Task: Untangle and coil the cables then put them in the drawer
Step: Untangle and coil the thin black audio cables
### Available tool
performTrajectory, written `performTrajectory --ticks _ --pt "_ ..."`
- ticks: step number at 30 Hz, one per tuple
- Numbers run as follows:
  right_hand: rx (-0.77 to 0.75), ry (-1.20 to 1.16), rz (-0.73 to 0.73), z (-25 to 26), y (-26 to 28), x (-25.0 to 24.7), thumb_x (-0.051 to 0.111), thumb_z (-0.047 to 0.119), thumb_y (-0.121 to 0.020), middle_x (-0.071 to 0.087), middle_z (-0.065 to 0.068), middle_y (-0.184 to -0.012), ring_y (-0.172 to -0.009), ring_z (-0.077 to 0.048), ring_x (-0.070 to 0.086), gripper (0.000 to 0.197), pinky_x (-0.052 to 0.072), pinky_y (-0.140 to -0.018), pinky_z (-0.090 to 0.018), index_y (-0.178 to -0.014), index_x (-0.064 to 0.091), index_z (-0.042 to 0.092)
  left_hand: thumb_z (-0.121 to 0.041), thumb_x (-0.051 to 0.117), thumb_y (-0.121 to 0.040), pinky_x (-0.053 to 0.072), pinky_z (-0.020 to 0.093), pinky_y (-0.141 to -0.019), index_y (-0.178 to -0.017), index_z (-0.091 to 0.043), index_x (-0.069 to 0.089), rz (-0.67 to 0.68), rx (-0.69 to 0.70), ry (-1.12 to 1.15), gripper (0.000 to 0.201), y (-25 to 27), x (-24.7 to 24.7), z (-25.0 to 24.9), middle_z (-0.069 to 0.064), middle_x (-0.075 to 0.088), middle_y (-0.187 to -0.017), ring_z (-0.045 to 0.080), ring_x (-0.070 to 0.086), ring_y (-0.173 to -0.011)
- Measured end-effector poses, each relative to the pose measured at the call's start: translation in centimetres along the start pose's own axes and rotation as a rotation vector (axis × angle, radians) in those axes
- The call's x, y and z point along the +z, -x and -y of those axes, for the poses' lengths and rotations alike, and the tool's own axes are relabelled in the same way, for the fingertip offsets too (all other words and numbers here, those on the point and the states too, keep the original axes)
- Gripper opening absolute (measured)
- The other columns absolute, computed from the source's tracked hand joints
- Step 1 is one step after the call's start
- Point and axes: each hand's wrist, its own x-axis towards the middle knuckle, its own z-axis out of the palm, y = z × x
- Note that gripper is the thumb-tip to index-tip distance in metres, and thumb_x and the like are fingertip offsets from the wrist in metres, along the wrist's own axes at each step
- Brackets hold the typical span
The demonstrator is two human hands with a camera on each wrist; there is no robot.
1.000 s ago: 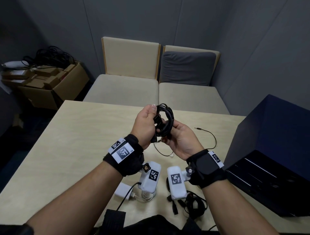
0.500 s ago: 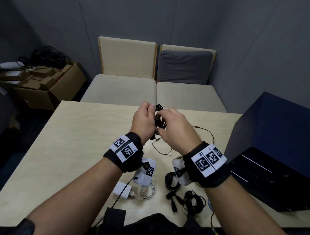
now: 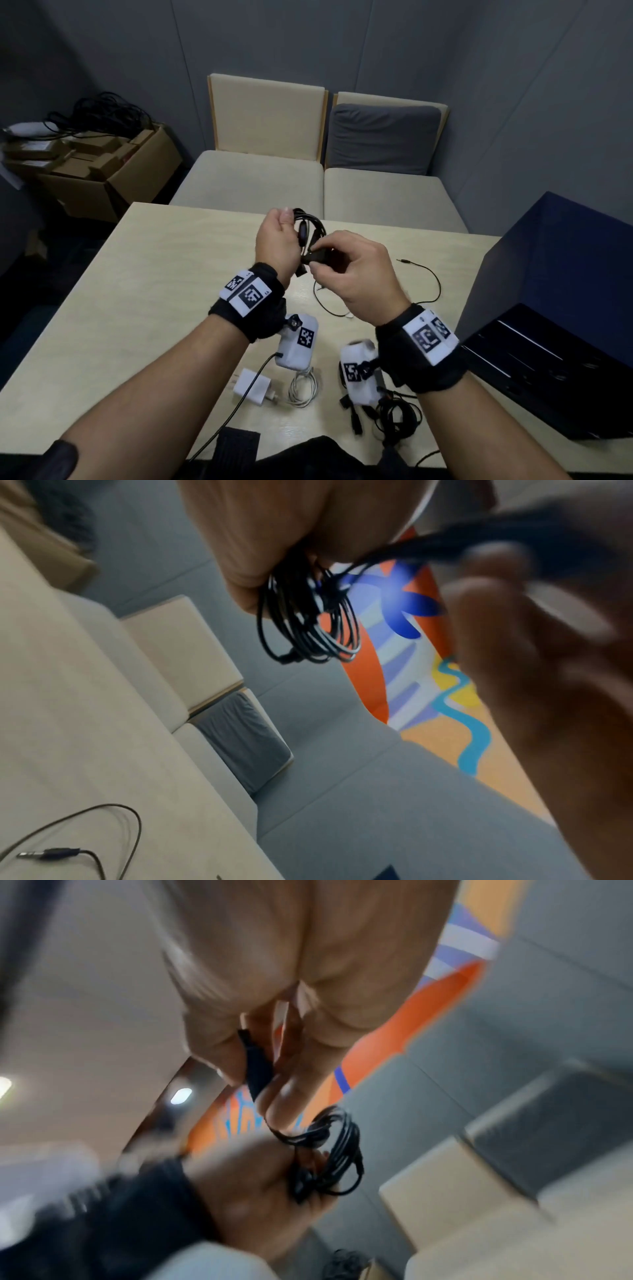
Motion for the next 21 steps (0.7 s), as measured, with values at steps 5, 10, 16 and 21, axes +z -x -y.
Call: performTrajectory --ticks 5,10,16,21 --pt "0.425 -0.228 0.010 -2.7 -0.2 -2.5 0.062 0.010 -0.059 0.063 -0.006 -0.067 -0.067 -0.031 0.066 0.017 0.054 -0.076 -0.054 -0.065 0.060 0.026 -0.026 0.031 -0.104 0.038 0.022 -0.040 -0.077 -0.017 0.044 -0.011 -0.257 0.382 0.032 -0.4 -0.4 -0.4 0.001 0.041 -0.068 0.010 0.050 -0.048" --pt "0.489 -0.197 0.086 -4.6 0.1 -3.7 0.055 0.003 -0.054 0.050 -0.007 -0.071 -0.060 -0.025 0.056 0.020 0.044 -0.064 -0.041 -0.058 0.048 0.022 -0.023 0.032 -0.105 0.022 0.016 -0.039 -0.071 -0.018 0.033 0.192 -0.288 0.656 0.034 0.1 -0.4 -1.7 -0.008 0.026 -0.052 0.004 0.023 -0.041" --pt "0.413 -0.196 -0.038 -5.0 -0.4 -5.7 0.052 0.000 -0.056 0.042 -0.003 -0.065 -0.058 -0.018 0.039 0.024 0.033 -0.054 -0.028 -0.058 0.040 0.020 -0.023 0.036 -0.104 0.020 0.015 -0.038 -0.070 -0.019 0.032 0.389 -0.300 0.684 0.034 0.5 -0.9 -2.1 -0.008 0.024 -0.056 0.004 0.020 -0.044" --pt "0.489 0.224 0.571 -4.1 0.1 -4.8 0.073 0.013 -0.075 0.059 0.006 -0.102 -0.092 -0.015 0.059 0.033 0.047 -0.067 -0.026 -0.095 0.049 0.026 -0.023 0.035 -0.104 0.021 0.015 -0.038 -0.071 -0.019 0.034 0.392 -0.286 0.665 0.034 1.1 -0.1 -2.5 -0.008 0.025 -0.055 0.004 0.021 -0.043"
